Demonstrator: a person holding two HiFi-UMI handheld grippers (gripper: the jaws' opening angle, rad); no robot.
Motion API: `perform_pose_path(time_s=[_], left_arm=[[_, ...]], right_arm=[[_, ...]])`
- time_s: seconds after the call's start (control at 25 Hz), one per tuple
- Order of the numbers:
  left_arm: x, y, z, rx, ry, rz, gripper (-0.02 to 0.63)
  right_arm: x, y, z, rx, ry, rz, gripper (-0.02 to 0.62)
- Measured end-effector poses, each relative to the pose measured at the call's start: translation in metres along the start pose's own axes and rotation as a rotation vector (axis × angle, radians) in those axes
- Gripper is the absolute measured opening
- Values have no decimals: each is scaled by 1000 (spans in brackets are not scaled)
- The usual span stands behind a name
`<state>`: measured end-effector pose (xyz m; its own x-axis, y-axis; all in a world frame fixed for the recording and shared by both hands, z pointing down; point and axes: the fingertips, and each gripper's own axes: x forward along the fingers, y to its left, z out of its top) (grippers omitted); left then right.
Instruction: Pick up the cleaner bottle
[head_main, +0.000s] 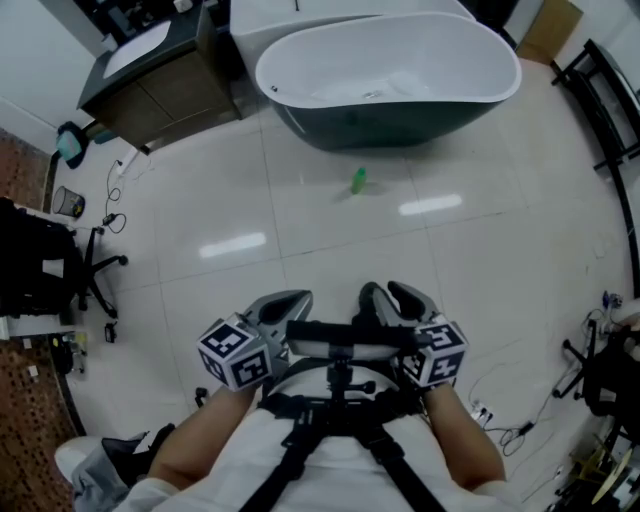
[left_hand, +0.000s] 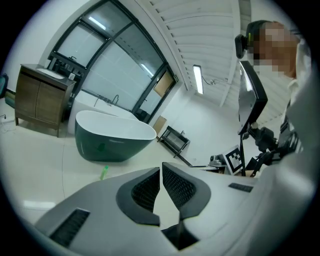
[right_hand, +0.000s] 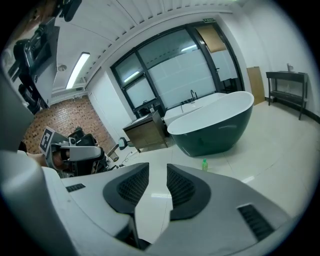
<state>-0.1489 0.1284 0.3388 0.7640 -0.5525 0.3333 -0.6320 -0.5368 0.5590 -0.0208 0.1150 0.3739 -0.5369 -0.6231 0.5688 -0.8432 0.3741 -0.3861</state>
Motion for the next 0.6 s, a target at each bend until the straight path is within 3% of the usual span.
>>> perform_pose_path(time_s=[0.28, 0.6], left_arm=[[55, 3, 36, -2, -27, 57, 9], [97, 4, 63, -10, -67, 112, 10]], right_arm=[[26, -41, 58, -70, 6, 85, 109], [38, -75, 88, -102, 21, 140, 109]])
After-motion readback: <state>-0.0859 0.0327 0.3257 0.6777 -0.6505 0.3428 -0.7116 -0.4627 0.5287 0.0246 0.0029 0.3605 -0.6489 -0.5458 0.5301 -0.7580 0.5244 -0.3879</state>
